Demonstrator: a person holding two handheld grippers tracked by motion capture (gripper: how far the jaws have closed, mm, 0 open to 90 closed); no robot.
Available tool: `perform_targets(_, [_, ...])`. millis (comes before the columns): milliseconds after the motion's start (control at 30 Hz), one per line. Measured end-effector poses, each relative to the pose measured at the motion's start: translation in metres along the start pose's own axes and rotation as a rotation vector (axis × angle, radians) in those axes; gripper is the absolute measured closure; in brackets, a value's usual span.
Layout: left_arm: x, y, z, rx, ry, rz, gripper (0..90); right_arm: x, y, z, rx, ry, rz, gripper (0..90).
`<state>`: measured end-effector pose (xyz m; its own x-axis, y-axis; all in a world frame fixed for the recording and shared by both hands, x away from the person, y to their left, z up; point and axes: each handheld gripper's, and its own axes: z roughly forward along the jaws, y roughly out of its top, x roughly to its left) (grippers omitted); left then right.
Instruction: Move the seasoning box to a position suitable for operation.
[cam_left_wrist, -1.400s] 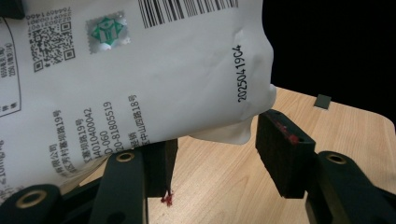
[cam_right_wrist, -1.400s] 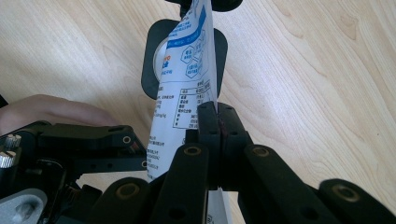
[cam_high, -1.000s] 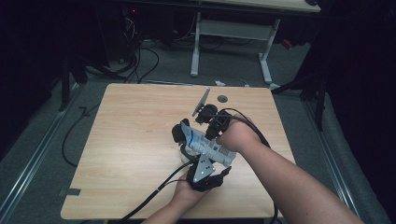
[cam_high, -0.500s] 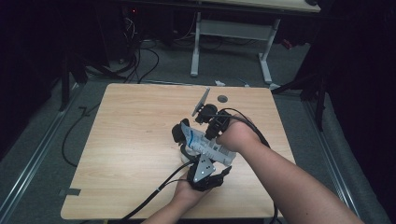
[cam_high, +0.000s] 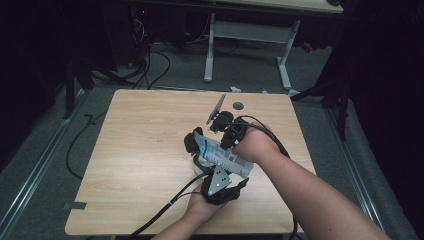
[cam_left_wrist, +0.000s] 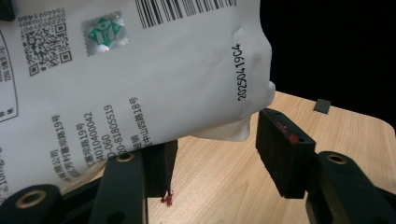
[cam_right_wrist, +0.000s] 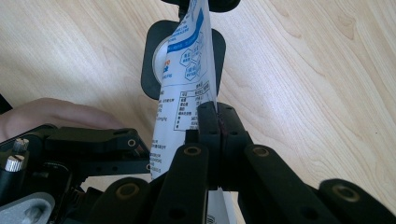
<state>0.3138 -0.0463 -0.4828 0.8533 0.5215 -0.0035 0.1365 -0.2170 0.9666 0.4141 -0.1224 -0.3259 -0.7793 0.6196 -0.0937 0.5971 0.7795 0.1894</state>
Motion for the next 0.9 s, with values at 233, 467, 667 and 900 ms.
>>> perform_targets(233, [-0.0001, 0.0007, -0.0003, -0.002, -0.001, -0.001, 49.1, -0.0003, 0.0003, -0.0007, -0.004, -0.004, -0.003, 90.0])
perform_targets(467, [-0.0002, 0.0003, -0.0001, 0.001, -0.002, 0.0, 49.1, -0.0009, -0.0002, -0.0001, -0.006, -0.001, -0.003, 90.0])
perform_targets(667, [-0.0008, 0.0007, -0.0001, -0.004, -0.004, 0.002, 49.3, -0.0013, -0.0021, -0.0014, -0.007, -0.001, 0.007, 90.0])
perform_targets(900, [-0.001, 0.0029, 0.0002, -0.003, -0.003, 0.006, 49.3, -0.0032, -0.0027, -0.0034, -0.011, -0.001, -0.001, 90.0])
